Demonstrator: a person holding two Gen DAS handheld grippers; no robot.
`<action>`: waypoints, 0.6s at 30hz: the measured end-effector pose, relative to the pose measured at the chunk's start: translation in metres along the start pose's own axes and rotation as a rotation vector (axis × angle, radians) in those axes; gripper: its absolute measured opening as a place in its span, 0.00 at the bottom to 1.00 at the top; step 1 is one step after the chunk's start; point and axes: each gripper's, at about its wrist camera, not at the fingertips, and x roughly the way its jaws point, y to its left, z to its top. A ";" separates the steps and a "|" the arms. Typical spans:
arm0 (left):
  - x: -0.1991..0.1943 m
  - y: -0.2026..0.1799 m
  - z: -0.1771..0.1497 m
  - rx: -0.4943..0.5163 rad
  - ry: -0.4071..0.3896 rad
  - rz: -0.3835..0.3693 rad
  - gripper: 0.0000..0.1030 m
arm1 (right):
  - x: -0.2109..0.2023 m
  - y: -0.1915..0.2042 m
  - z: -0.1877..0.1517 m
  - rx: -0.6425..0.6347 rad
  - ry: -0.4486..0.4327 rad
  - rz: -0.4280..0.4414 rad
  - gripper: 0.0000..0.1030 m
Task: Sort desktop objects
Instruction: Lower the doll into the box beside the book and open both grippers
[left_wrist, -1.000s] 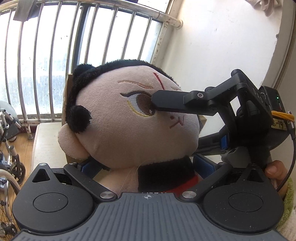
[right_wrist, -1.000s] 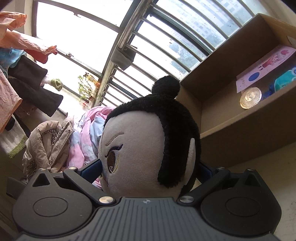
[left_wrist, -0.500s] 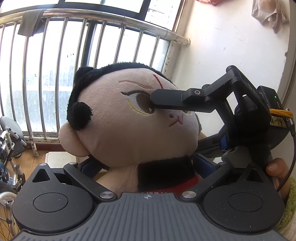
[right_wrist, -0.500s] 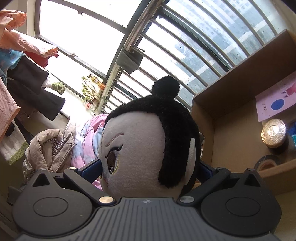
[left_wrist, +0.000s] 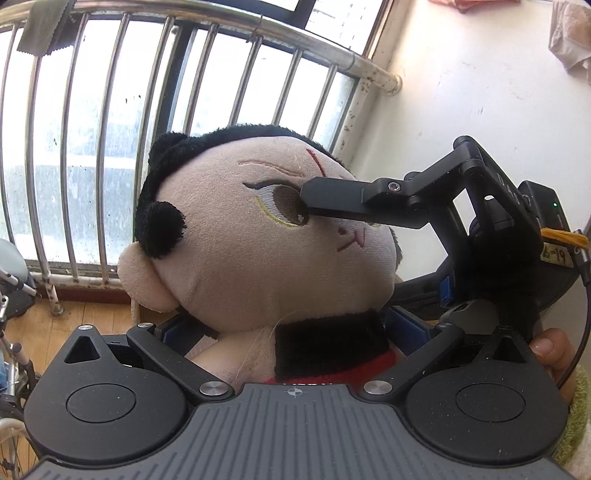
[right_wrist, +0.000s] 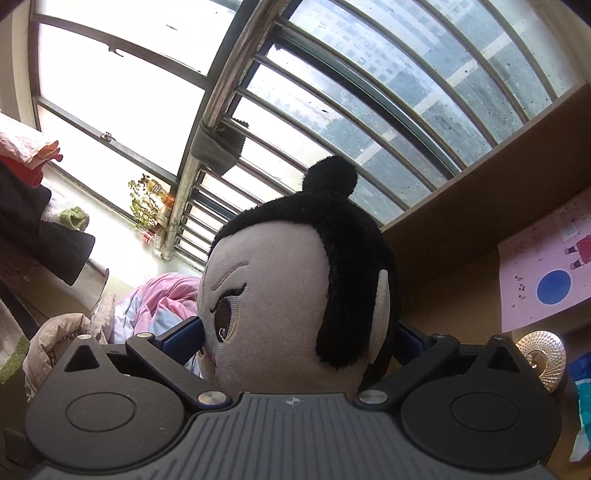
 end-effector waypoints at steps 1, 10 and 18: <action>0.008 0.002 0.002 -0.005 0.011 -0.001 1.00 | 0.006 -0.009 0.005 0.015 0.007 -0.006 1.00; 0.070 0.030 -0.002 -0.062 0.132 0.013 1.00 | 0.048 -0.076 0.021 0.137 0.104 -0.064 1.00; 0.079 0.039 -0.009 -0.030 0.189 0.018 1.00 | 0.068 -0.107 0.031 0.201 0.166 -0.239 1.00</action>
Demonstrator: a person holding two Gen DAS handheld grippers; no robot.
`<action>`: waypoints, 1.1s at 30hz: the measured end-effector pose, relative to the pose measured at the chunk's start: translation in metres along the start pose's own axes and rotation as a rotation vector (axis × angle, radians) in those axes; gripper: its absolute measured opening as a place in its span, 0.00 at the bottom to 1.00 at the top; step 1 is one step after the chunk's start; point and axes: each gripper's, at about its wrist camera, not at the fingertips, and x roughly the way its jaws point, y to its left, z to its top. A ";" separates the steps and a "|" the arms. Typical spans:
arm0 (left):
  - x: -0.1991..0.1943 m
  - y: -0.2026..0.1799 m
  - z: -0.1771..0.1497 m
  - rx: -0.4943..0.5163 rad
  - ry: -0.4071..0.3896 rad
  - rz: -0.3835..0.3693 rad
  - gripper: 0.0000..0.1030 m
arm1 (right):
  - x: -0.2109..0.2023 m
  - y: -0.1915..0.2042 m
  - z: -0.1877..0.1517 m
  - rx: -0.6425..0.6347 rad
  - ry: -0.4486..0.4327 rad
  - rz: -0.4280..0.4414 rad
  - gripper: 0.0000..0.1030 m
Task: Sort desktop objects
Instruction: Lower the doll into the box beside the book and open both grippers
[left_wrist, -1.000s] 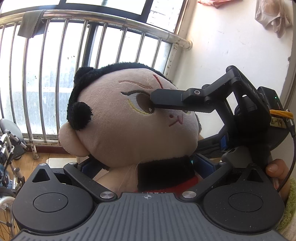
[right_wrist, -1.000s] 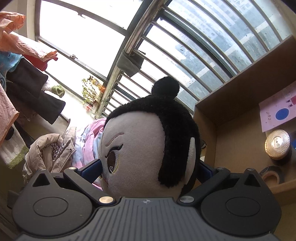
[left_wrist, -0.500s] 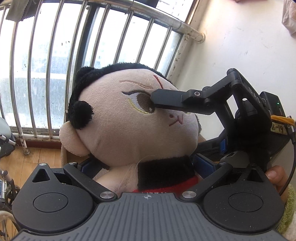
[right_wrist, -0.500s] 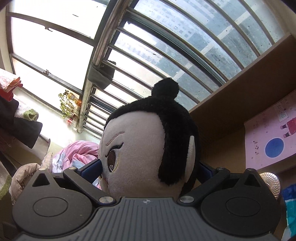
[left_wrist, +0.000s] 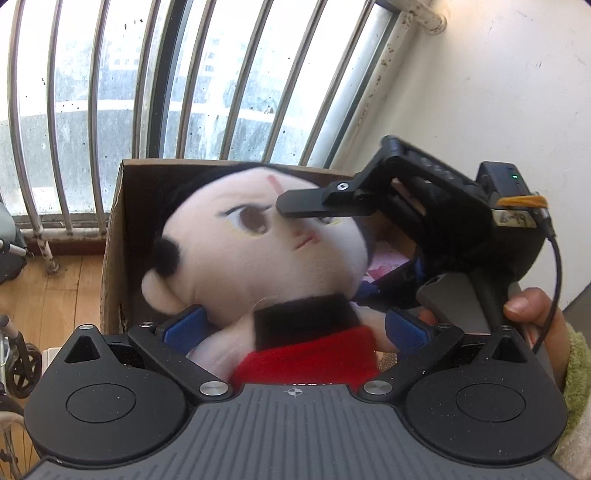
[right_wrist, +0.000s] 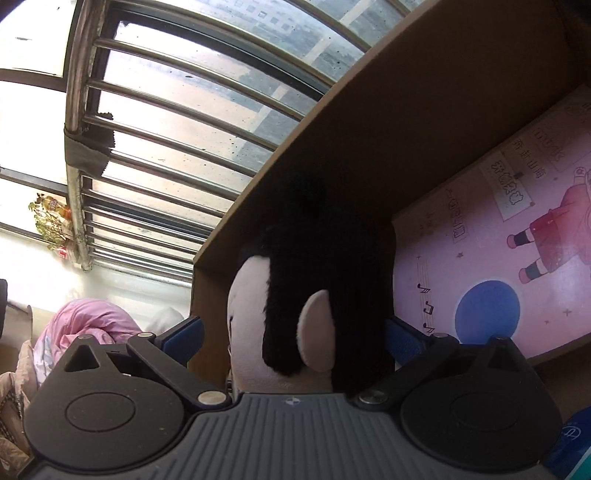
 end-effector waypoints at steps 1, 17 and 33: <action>-0.002 0.000 -0.001 0.007 -0.007 -0.008 1.00 | -0.001 0.000 0.000 -0.005 0.002 -0.001 1.00; -0.018 -0.010 -0.017 0.061 0.000 -0.002 1.00 | -0.044 0.039 -0.023 -0.276 -0.125 -0.236 0.65; -0.023 -0.010 -0.024 0.076 0.001 -0.036 1.00 | -0.034 0.007 -0.015 -0.039 -0.080 -0.100 0.65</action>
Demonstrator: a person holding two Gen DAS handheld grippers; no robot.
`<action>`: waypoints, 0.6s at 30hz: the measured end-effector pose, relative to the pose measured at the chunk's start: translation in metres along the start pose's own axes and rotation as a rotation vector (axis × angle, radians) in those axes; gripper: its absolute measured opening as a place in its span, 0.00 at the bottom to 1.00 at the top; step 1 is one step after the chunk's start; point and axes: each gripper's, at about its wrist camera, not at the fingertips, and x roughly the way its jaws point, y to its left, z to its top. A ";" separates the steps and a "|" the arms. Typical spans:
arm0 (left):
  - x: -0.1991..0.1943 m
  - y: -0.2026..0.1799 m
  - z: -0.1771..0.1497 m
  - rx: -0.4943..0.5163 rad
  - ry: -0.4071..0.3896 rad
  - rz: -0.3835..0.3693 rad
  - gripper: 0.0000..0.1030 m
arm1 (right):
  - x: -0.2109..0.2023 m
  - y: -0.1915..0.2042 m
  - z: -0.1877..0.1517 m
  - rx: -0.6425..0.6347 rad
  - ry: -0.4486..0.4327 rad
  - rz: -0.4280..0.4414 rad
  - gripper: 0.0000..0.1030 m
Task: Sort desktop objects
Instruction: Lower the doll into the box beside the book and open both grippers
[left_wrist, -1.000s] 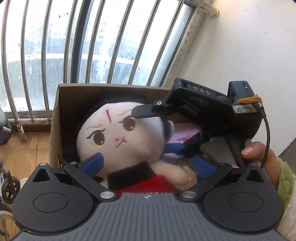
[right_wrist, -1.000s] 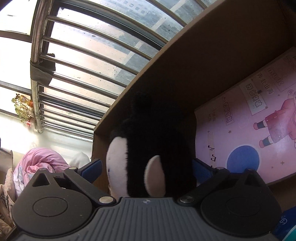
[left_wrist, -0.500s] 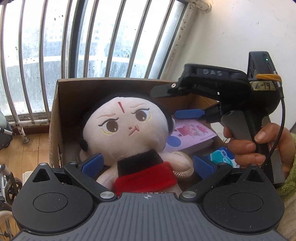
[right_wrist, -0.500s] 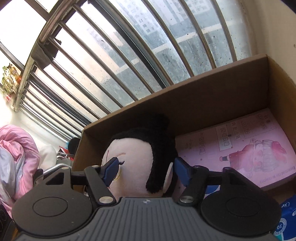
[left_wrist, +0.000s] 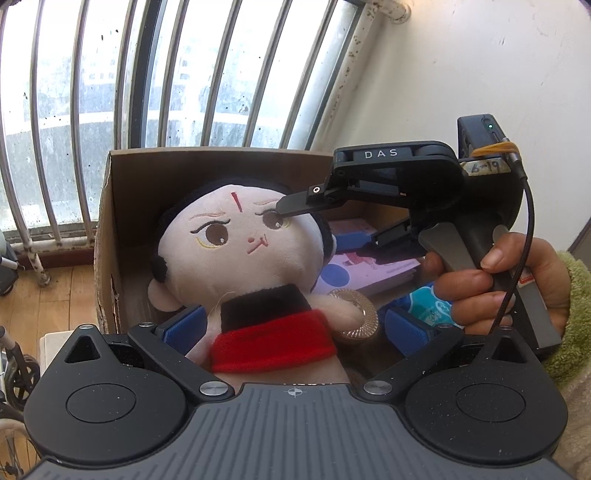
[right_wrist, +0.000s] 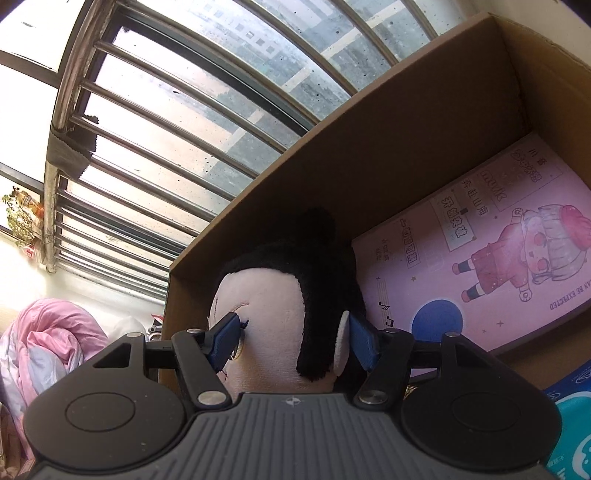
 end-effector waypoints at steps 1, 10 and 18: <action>0.000 -0.001 0.000 0.001 0.000 0.002 1.00 | 0.005 0.000 0.000 0.016 0.019 0.016 0.65; 0.002 -0.002 0.000 0.011 0.002 0.007 1.00 | 0.016 0.012 -0.001 -0.025 0.062 0.024 0.70; 0.000 -0.010 -0.004 0.024 -0.018 0.042 1.00 | -0.020 0.021 -0.008 -0.046 -0.009 0.028 0.88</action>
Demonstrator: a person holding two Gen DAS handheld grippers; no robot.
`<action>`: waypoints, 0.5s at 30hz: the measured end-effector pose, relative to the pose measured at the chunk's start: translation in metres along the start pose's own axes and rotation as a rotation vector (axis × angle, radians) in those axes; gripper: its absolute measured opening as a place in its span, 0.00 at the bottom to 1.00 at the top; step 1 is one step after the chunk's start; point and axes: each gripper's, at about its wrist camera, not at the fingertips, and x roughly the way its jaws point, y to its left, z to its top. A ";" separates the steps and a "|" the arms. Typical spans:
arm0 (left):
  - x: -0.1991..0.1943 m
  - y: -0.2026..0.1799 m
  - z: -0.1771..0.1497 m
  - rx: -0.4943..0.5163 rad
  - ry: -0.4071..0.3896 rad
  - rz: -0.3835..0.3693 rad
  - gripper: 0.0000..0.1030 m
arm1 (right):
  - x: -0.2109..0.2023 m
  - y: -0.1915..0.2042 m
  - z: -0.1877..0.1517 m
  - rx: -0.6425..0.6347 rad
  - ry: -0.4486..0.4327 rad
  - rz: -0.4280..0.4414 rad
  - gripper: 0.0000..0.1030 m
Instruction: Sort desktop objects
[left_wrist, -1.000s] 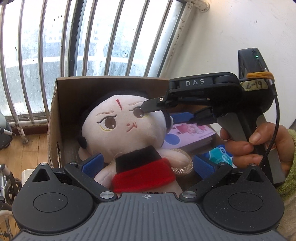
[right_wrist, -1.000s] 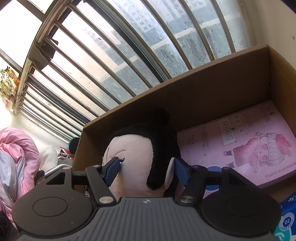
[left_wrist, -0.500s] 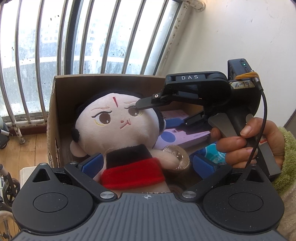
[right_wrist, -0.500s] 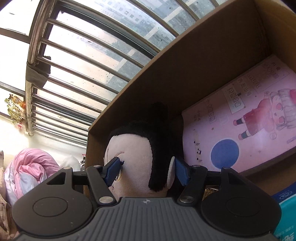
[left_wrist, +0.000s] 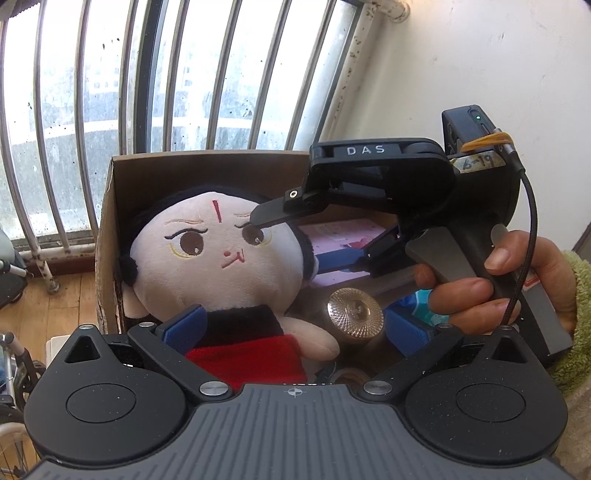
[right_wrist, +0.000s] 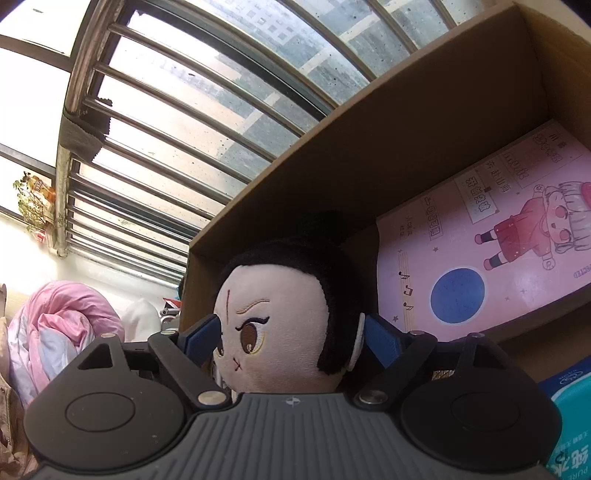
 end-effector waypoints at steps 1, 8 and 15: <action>-0.002 -0.003 -0.001 0.005 -0.006 0.002 1.00 | -0.012 0.004 -0.002 -0.017 -0.026 0.004 0.90; -0.037 -0.034 -0.007 0.109 -0.100 0.062 1.00 | -0.107 0.039 -0.039 -0.216 -0.214 -0.011 1.00; -0.079 -0.064 -0.024 0.142 -0.189 0.071 1.00 | -0.171 0.065 -0.110 -0.480 -0.345 -0.195 1.00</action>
